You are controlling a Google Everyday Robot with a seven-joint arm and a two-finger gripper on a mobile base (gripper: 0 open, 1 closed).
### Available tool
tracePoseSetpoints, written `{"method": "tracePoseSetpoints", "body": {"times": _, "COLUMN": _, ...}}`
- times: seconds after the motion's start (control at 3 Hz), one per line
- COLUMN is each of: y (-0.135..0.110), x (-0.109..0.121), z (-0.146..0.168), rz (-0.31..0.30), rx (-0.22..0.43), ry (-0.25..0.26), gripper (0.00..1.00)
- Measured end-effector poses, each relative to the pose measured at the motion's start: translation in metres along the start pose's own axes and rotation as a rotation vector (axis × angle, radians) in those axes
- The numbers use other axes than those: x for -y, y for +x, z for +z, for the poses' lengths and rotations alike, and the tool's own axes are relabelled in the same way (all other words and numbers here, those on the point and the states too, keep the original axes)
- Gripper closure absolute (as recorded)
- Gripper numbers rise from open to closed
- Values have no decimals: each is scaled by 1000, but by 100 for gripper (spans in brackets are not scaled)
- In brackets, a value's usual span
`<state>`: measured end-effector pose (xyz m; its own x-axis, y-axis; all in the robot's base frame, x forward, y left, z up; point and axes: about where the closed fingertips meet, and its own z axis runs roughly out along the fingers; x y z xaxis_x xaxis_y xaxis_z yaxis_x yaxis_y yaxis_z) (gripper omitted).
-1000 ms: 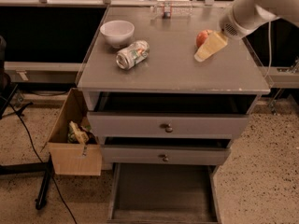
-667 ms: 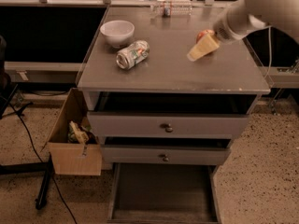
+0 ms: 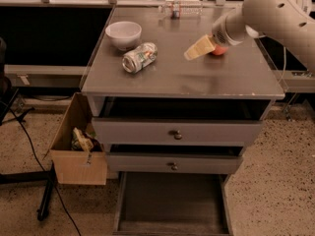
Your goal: Place apple into bottom drawer
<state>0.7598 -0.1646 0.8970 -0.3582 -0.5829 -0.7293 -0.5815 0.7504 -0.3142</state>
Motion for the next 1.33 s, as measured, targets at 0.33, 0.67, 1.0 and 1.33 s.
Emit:
{"method": "tracePoseSetpoints", "body": {"times": 0.33, "y": -1, "x": -4, "z": 2, "rz": -5, "rx": 1, "ry": -1, "gripper": 0}}
{"method": "tracePoseSetpoints", "body": {"times": 0.67, "y": 7, "x": 7, "z": 4, "rz": -9, "rx": -11, "ry": 43, "gripper": 0}}
{"method": "tracePoseSetpoints", "body": {"times": 1.0, "y": 20, "x": 34, "z": 3, "rz": 12, "rx": -25, "ry": 124, "gripper": 0}}
{"method": "tracePoseSetpoints", "body": {"times": 1.33, "y": 29, "x": 55, "z": 3, "rz": 45, "rx": -28, "ry": 175, "gripper": 0}}
